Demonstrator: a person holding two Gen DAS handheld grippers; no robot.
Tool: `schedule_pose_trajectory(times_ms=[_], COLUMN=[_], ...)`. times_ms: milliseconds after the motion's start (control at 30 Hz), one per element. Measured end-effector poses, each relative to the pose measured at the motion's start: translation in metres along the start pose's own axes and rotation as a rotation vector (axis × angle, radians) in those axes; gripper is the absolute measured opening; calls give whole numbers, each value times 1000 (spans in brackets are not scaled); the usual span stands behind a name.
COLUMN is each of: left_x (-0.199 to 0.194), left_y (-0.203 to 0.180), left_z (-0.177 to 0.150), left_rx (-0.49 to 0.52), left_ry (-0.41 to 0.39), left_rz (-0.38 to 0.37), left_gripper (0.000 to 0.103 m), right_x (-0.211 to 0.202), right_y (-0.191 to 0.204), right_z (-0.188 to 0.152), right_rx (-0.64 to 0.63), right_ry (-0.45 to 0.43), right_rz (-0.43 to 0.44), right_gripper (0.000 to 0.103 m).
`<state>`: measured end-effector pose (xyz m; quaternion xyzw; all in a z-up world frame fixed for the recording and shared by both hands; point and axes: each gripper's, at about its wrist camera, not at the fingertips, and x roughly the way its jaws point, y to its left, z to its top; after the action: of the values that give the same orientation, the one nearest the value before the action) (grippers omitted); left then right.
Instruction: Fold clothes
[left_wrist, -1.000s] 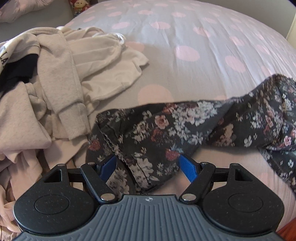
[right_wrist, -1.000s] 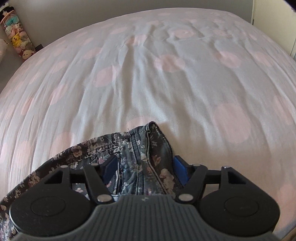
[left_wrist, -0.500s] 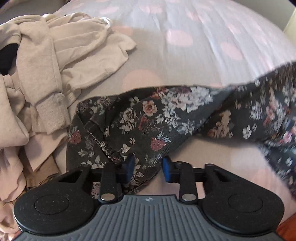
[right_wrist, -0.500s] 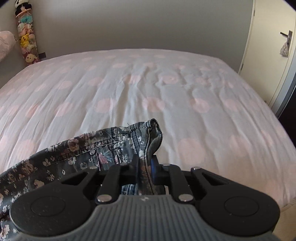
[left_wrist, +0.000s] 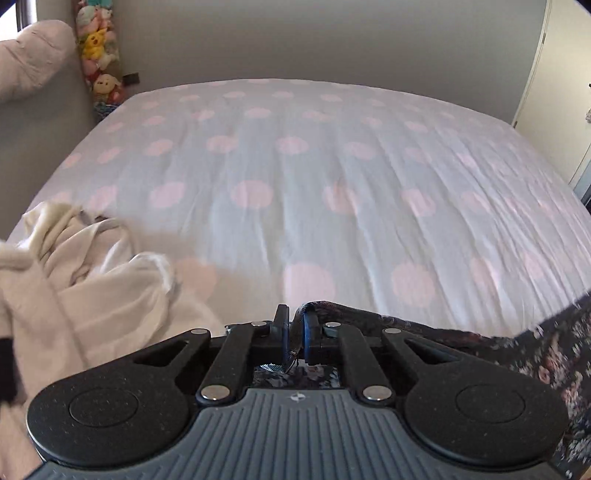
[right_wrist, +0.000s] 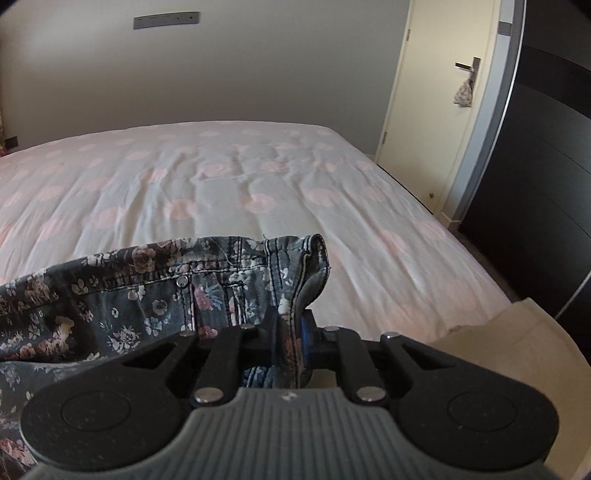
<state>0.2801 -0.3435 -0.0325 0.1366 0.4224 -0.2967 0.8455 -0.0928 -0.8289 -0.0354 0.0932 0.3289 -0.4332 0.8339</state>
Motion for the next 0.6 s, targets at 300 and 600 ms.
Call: schedule_pose_trajectory(times_ms=[300, 600], left_x=[44, 2], left_y=[-16, -23], left_z=[-1, -53], left_rx=[117, 190], left_ry=[91, 92], left_rz=[12, -101], left_gripper=[36, 60], right_x=[8, 9], right_y=[-22, -22], right_z=[-27, -34], right_rx=[60, 86], right_ry=[49, 54], right_rz=[-34, -24], right_gripper=[14, 14])
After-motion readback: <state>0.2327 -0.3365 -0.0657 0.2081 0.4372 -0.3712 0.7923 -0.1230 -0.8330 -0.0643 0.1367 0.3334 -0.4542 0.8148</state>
